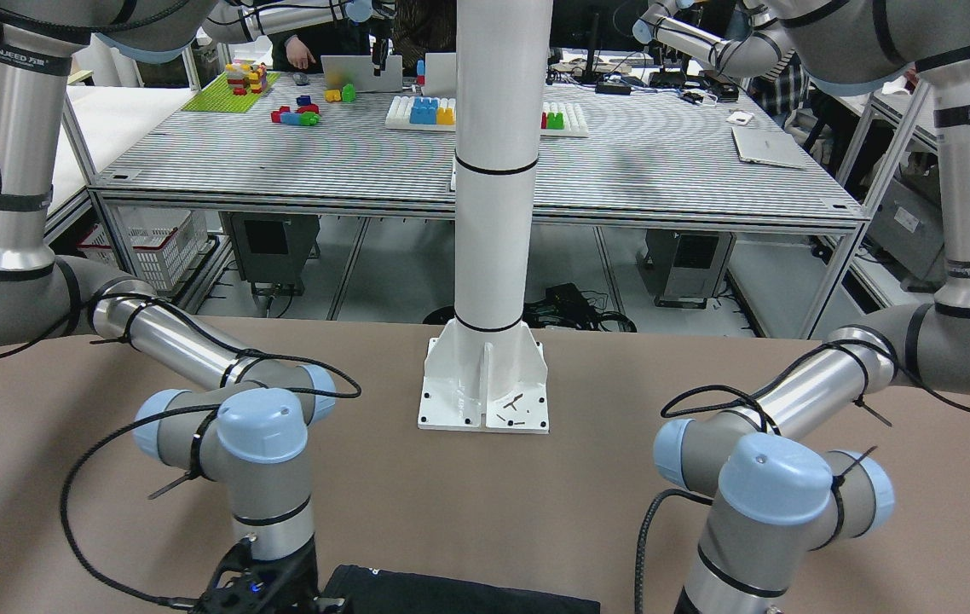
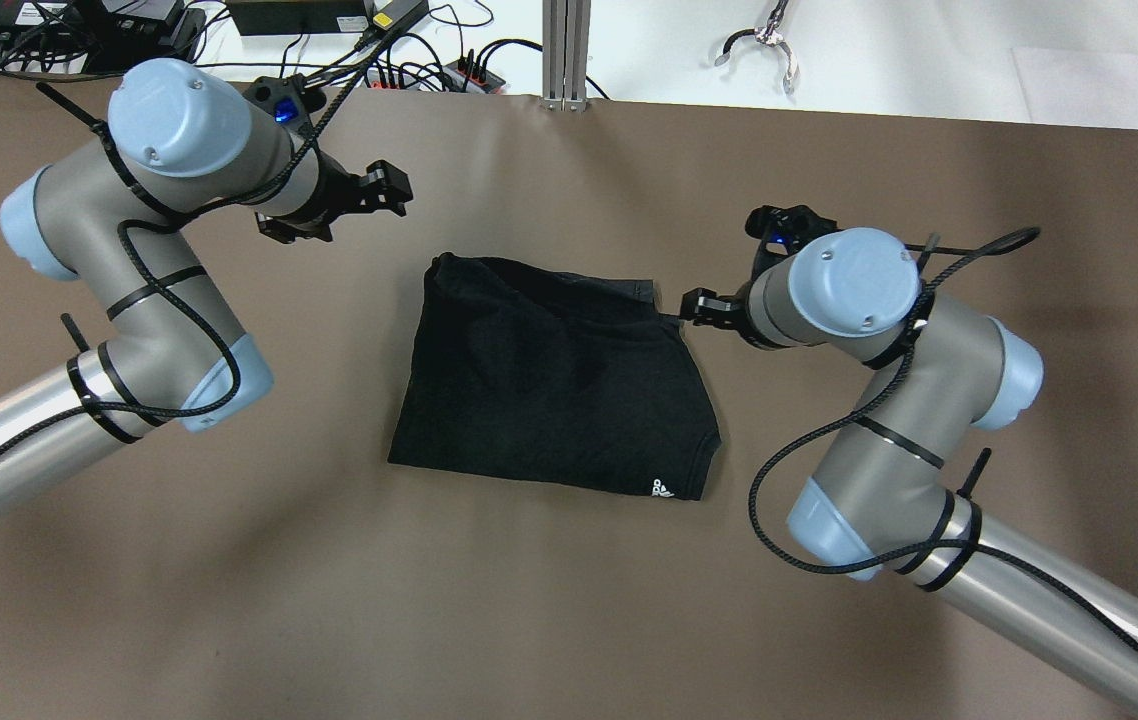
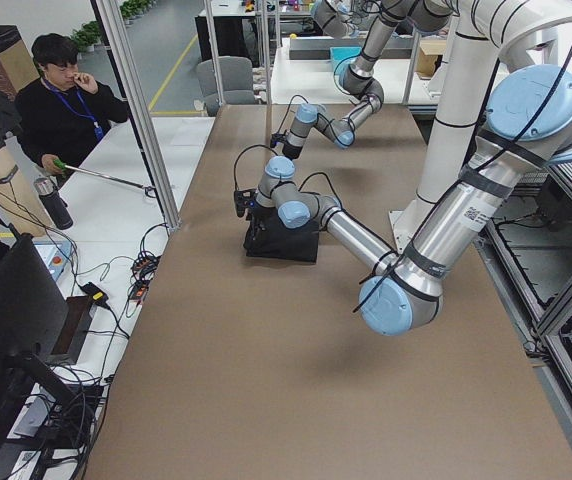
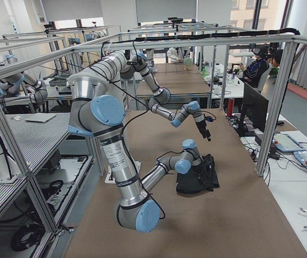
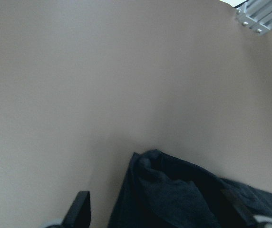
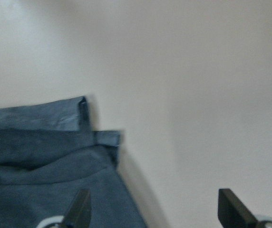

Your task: Fold clothes

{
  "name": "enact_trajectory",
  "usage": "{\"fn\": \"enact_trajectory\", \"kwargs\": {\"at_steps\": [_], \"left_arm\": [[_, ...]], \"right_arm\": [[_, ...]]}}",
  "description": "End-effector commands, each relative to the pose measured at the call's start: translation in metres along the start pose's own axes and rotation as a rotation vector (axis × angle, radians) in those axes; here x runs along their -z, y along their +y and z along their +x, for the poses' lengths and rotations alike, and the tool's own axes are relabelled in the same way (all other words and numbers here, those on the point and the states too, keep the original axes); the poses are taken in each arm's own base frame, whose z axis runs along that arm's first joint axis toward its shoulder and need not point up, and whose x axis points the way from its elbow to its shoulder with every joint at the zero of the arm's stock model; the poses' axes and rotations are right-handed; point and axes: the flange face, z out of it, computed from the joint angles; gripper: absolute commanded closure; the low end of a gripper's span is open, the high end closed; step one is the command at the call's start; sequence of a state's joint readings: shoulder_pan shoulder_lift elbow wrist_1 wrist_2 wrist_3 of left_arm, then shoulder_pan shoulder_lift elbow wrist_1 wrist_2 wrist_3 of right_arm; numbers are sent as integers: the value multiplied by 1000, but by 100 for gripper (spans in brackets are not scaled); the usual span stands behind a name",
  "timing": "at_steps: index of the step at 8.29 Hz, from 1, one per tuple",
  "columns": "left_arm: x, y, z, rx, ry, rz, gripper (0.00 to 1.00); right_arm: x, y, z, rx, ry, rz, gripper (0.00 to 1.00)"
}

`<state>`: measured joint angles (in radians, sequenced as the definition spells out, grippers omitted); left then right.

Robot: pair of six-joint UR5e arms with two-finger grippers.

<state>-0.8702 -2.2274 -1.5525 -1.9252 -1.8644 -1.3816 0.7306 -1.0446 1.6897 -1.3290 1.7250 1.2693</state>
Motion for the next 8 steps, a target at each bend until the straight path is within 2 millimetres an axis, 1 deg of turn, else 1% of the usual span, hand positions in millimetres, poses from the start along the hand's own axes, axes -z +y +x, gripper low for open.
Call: {"fn": "enact_trajectory", "kwargs": {"at_steps": [1,2,3,4,5,6,7,8], "left_arm": [[-3,-55,-101,-149,-125,43,6],[4,-83,-148,-217,-182,61,6],[18,-112,-197,-286,-240,77,6],[35,-141,-252,-365,-305,84,6],[58,-167,-300,-436,-363,90,6],[87,-191,-346,-503,-415,97,6],[124,-217,-387,-557,-480,90,6],[164,-242,-419,-614,-547,79,6]], "right_arm": [[0,-47,115,159,131,-24,6],[20,-61,167,259,185,-21,6],[44,-82,217,331,252,-20,6],[66,-100,268,393,323,-34,6],[91,-124,324,455,381,-36,6],[119,-142,377,533,442,-37,6],[154,-160,430,589,511,-36,6],[189,-177,466,616,590,-32,6]]}}
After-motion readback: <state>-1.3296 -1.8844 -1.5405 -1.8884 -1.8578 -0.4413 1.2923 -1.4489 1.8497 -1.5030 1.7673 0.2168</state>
